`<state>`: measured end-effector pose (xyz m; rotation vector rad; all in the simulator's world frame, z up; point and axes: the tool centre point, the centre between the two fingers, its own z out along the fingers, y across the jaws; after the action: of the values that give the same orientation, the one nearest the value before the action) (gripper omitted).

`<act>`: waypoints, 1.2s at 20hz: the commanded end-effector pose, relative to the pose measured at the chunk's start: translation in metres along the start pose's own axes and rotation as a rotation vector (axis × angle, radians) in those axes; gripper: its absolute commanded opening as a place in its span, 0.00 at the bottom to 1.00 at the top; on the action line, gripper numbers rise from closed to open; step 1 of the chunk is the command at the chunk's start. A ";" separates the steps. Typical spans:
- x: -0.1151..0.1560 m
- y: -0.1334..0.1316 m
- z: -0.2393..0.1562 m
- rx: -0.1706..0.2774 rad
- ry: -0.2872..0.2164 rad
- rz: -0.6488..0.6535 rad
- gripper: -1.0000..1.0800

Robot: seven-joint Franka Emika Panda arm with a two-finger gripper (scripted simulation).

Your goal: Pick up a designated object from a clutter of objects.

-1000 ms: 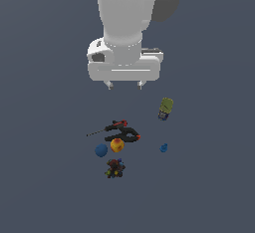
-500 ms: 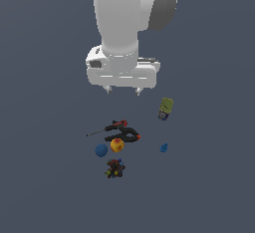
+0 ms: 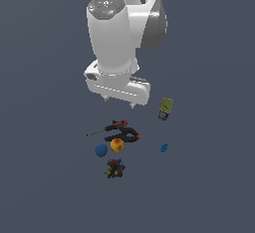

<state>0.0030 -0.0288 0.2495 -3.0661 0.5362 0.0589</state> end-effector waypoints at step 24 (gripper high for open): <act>0.026 0.059 0.137 0.006 0.034 0.791 0.96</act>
<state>0.0040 -0.0845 0.1172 -2.6704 1.6292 0.0250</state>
